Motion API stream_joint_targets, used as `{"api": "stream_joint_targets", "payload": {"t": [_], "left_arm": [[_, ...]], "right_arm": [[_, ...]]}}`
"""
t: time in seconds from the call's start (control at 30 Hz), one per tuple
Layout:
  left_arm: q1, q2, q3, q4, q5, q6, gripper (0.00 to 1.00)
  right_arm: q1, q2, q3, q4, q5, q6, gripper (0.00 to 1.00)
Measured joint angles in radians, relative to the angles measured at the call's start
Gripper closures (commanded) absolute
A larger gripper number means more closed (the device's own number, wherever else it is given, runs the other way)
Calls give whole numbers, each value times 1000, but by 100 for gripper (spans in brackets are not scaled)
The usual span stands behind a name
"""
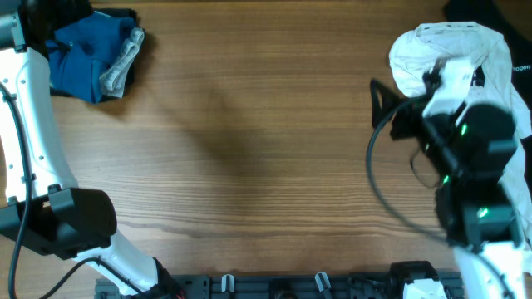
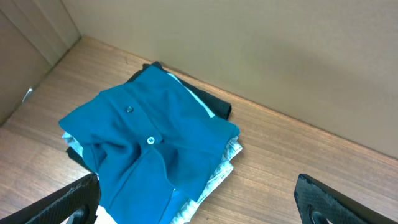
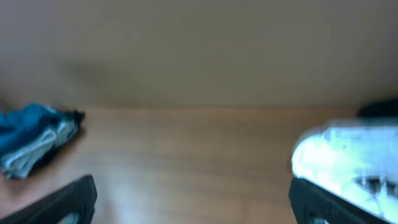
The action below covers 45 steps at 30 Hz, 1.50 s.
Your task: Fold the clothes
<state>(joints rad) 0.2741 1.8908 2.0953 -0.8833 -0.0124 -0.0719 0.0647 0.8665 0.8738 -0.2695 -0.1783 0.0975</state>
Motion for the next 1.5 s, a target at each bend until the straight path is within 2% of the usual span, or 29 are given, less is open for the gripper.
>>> {"api": "stream_joint_targets", "payload": {"t": [0.1, 0.2, 0.27, 0.43, 0.57, 1.4, 1.5], "left_arm": [[0, 0, 0, 1, 1, 0, 0], [0, 0, 0, 3, 4, 0, 0], [0, 0, 0, -2, 4, 0, 0], [0, 0, 0, 0, 4, 0, 0], [0, 0, 0, 0, 4, 0, 0], [0, 0, 0, -2, 4, 0, 0], [0, 0, 0, -72, 4, 0, 0]], "right_arm": [[0, -217, -368, 248, 3, -41, 0], [0, -412, -594, 342, 3, -52, 0], [-5, -548, -690, 346, 3, -61, 0], [-23, -710, -818, 347, 3, -94, 0], [-50, -842, -865, 291, -13, -104, 0], [-59, -846, -865, 285, -16, -108, 0], [-59, -846, -865, 285, -16, -108, 0]]}}
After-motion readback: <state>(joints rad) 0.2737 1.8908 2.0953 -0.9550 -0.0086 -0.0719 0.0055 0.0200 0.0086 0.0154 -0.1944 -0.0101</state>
